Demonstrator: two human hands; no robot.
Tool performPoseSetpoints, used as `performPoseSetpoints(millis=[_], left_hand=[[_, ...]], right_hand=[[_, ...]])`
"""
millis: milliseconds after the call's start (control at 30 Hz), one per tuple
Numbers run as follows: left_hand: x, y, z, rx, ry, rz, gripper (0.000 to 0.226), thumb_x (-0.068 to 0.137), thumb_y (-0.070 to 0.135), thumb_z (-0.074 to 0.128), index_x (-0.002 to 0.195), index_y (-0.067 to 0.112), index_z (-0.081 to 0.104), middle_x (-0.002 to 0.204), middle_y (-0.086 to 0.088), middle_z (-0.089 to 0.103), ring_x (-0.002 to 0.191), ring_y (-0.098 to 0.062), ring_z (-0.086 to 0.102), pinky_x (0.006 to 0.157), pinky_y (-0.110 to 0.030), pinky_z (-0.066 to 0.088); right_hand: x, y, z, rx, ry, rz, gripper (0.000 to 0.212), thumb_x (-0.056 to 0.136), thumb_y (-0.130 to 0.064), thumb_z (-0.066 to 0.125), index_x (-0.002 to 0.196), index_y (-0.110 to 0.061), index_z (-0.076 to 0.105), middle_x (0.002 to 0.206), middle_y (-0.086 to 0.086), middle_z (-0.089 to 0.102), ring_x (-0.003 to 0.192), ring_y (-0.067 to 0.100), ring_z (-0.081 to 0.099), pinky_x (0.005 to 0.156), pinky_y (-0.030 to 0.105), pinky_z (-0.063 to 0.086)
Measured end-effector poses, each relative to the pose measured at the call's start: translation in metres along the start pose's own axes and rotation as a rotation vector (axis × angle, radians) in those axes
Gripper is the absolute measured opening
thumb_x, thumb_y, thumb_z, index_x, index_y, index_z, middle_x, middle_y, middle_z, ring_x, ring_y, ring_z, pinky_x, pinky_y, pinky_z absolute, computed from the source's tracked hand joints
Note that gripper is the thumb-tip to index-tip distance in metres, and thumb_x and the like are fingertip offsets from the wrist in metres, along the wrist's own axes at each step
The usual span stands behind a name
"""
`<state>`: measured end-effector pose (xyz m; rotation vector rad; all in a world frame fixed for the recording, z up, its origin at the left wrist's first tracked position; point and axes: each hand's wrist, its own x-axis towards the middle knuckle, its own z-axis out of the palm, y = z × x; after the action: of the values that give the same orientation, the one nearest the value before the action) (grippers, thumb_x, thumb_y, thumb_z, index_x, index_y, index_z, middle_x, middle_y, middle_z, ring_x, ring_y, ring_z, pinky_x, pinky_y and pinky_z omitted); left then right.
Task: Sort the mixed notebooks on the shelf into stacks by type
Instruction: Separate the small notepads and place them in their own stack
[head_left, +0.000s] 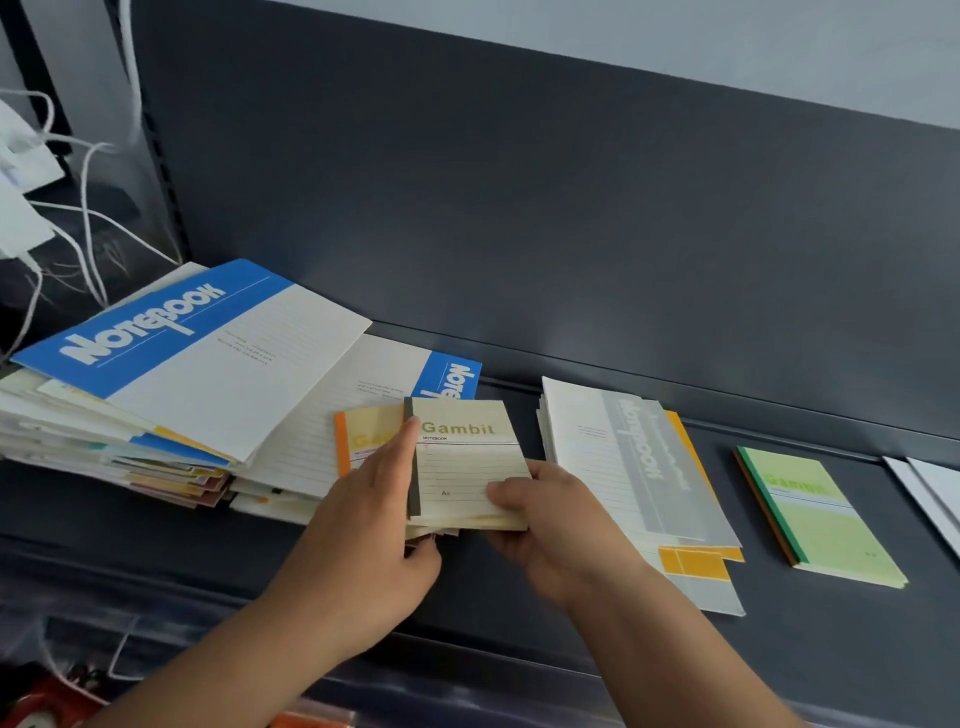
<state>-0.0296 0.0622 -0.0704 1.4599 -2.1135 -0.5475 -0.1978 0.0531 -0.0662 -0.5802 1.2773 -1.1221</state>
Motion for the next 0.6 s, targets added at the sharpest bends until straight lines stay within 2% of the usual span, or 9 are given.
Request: performPoseSetpoints(millis=[133,233,300,333,400,433,467,533,600], left_hand=[[0.006,0.014,-0.002,0.056,0.065,0.041,0.086,0.079,0.046,0.064,0.149,0.034,0.016,0.138,0.015,0.037,0.128,-0.012,0.037,0.105,-0.037,0.042],[0.009,0.039,-0.002,0.099,0.126,-0.045,0.096,0.074,0.068,0.062,0.148,0.036,0.011,0.154,0.008,0.019,0.144,-0.017,0.016,0.114,-0.045,0.031],[0.01,0.061,-0.003,-0.046,0.097,-0.113,0.1,0.068,0.07,0.066,0.144,0.047,0.005,0.148,0.021,0.019,0.138,-0.004,0.023,0.107,-0.035,0.037],[0.011,0.072,-0.004,-0.2,0.049,-0.134,0.093,0.064,0.068,0.07,0.135,0.06,0.01,0.133,0.032,0.027,0.123,0.008,0.032,0.096,-0.026,0.039],[0.014,0.089,-0.004,-0.508,-0.081,-0.214,0.089,0.053,0.061,0.081,0.117,0.071,0.019,0.114,0.038,0.037,0.108,0.01,0.041,0.092,-0.025,0.037],[0.017,0.093,-0.001,-0.632,-0.107,-0.254,0.092,0.053,0.054,0.086,0.121,0.066,0.025,0.114,0.034,0.045,0.111,0.004,0.046,0.097,-0.031,0.039],[0.02,0.095,0.004,-0.751,-0.086,-0.28,0.082,0.061,0.041,0.083,0.123,0.057,0.033,0.113,0.025,0.054,0.113,-0.004,0.052,0.098,-0.036,0.042],[0.029,0.101,0.011,-1.007,0.021,-0.36,0.04,0.082,0.016,0.061,0.114,0.034,0.047,0.103,0.009,0.066,0.107,-0.017,0.062,0.09,-0.041,0.048],[0.039,0.113,0.019,-1.203,-0.025,-0.461,0.021,0.094,0.013,0.048,0.112,0.018,0.059,0.105,-0.005,0.072,0.105,-0.025,0.066,0.089,-0.047,0.051]], right_hand=[[-0.009,-0.011,-0.015,0.084,-0.07,-0.004,0.032,0.091,0.007,0.05,0.117,-0.008,0.061,0.109,0.01,0.073,0.103,0.026,0.068,0.07,0.031,0.056],[-0.018,-0.027,-0.038,0.14,-0.082,-0.067,0.033,0.091,0.009,0.048,0.115,-0.009,0.063,0.109,0.01,0.074,0.1,0.025,0.069,0.068,0.031,0.055],[-0.024,-0.036,-0.056,0.167,-0.1,-0.101,0.034,0.091,0.01,0.046,0.114,-0.008,0.063,0.108,0.009,0.074,0.099,0.025,0.069,0.068,0.03,0.055],[-0.027,-0.039,-0.064,0.179,-0.11,-0.113,0.035,0.091,0.009,0.045,0.116,-0.007,0.063,0.108,0.009,0.074,0.1,0.026,0.069,0.07,0.031,0.056],[-0.032,-0.044,-0.079,0.21,-0.13,-0.129,0.037,0.092,0.009,0.045,0.121,-0.007,0.061,0.111,0.01,0.073,0.106,0.028,0.068,0.076,0.034,0.056],[-0.035,-0.045,-0.087,0.23,-0.136,-0.137,0.037,0.092,0.009,0.044,0.122,-0.006,0.06,0.113,0.011,0.073,0.107,0.029,0.068,0.078,0.035,0.056],[-0.038,-0.048,-0.095,0.252,-0.137,-0.147,0.037,0.092,0.009,0.044,0.122,-0.006,0.06,0.113,0.012,0.073,0.106,0.029,0.069,0.078,0.035,0.058],[-0.043,-0.051,-0.112,0.307,-0.128,-0.166,0.035,0.092,0.009,0.044,0.121,-0.005,0.06,0.111,0.013,0.073,0.099,0.027,0.072,0.072,0.032,0.06],[-0.046,-0.053,-0.132,0.325,-0.116,-0.182,0.036,0.092,0.009,0.045,0.122,-0.006,0.059,0.112,0.013,0.073,0.098,0.025,0.072,0.068,0.029,0.059]])
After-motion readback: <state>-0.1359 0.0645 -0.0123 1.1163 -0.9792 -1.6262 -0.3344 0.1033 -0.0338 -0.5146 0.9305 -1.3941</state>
